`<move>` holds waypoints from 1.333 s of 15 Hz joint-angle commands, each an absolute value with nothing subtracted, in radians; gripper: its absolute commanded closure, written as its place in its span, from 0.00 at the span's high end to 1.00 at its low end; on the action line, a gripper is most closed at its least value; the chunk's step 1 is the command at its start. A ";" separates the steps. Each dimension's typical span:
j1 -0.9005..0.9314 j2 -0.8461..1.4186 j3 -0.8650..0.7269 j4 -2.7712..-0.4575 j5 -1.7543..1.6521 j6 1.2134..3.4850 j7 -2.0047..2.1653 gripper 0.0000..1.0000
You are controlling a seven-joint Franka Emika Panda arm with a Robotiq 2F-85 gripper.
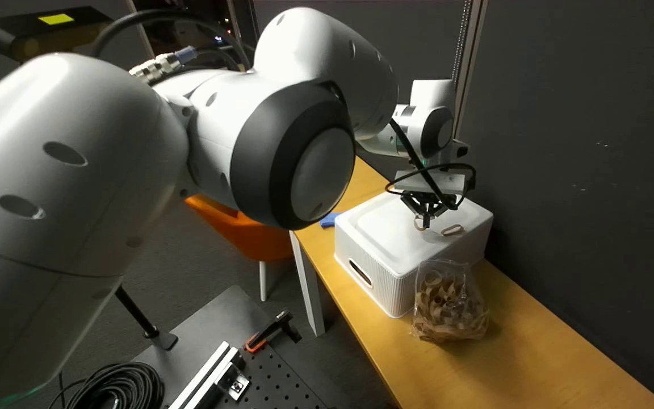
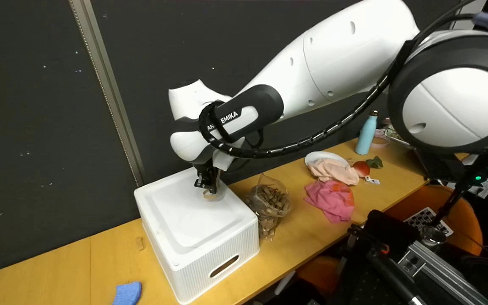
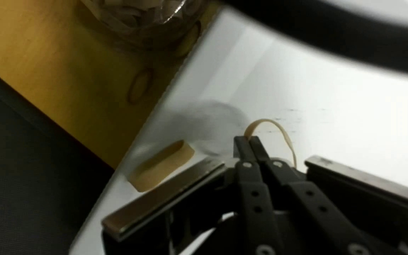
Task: Put the rubber bands inside the plastic
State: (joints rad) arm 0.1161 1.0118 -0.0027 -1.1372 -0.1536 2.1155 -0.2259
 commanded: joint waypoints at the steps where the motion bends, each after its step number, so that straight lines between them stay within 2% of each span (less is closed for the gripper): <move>1: 0.116 1.059 -0.024 -1.082 -0.192 2.136 -0.194 0.00; 5: 0.117 1.091 -0.036 -1.053 -0.213 2.151 -0.176 0.01; 6: 0.117 1.096 -0.037 -1.049 -0.216 2.154 -0.173 0.23; 8: 0.119 1.105 -0.039 -1.039 -0.224 2.159 -0.166 0.34; 12: 0.119 1.106 -0.040 -1.031 -0.226 2.161 -0.156 0.44; 13: 0.118 1.106 -0.040 -1.030 -0.226 2.162 -0.155 0.38; 16: 0.114 1.112 -0.041 -1.023 -0.224 2.161 -0.152 0.37; 20: 0.111 1.117 -0.044 -1.018 -0.223 2.159 -0.150 0.41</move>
